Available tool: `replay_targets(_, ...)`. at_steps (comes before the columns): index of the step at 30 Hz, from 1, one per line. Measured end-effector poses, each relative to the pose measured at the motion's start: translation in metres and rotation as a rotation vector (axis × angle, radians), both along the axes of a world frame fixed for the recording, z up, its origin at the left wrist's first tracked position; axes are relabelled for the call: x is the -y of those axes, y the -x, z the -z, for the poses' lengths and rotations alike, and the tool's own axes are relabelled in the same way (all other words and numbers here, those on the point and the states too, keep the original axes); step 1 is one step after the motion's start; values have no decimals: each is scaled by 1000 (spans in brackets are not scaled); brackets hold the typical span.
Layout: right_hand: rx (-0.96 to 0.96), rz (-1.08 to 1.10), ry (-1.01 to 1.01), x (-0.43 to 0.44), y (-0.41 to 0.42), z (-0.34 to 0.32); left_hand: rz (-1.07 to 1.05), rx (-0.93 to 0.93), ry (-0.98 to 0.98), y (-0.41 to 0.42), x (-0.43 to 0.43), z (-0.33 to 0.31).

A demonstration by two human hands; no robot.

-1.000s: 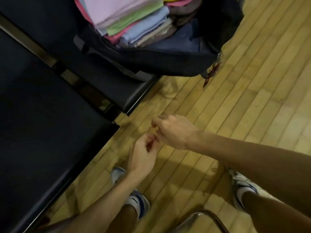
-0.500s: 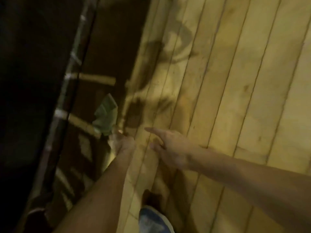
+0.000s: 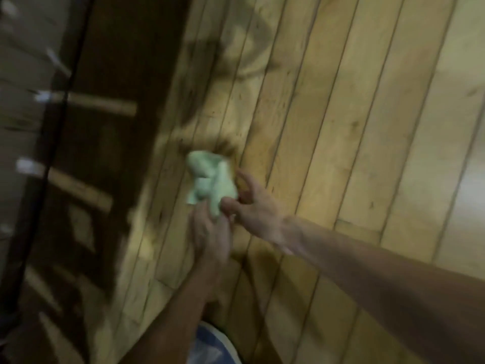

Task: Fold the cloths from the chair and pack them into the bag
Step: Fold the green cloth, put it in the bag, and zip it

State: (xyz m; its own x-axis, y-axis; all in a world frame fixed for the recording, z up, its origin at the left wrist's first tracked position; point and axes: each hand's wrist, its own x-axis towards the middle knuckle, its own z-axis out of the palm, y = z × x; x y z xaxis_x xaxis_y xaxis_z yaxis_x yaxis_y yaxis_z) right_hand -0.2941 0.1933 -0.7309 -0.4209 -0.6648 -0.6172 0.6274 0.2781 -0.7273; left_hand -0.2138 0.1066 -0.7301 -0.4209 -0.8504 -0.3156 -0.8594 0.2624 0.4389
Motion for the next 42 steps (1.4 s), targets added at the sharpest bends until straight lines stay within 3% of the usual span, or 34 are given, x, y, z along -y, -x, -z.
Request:
replay_targets(3,143,86,-95,-41,35,-34,192,-75,-335,22,-81,-55)
replay_targets(4,133,43,-111,-59,49,-50,209,-123,-362,31,-93,-73)
replay_targets(10,-196,-379,-265,-142,142,-170,289,-206,-368,78,-103,-191)
replay_targets(15,-451,-607,-277,-170,199,-341,457,-279,-220,94,-111,-358)
replay_targets(17,-592,-592,-261,-178,211,-422,517,-328,-150,96,-111,-433)
replay_targets(22,-1255,-663,-383,-194,201,-602,471,-490,-46,79,-97,-584)
replay_targets(25,-1568,-516,-325,-204,174,-662,491,-471,66,61,-95,-633)
replay_targets(27,-1666,-388,-242,-209,154,-687,508,-487,92,51,-99,-655)
replay_targets(32,-1500,-146,-107,-234,115,-736,405,-721,65,19,-113,-710)
replay_targets(35,-1407,-252,-80,-251,98,-746,404,-843,114,6,-122,-741)
replay_targets(39,-1287,-631,-100,-266,75,-741,592,-914,23,1,-144,-777)
replay_targets(42,-1265,-366,73,-257,61,-758,793,-828,-88,3,-164,-801)
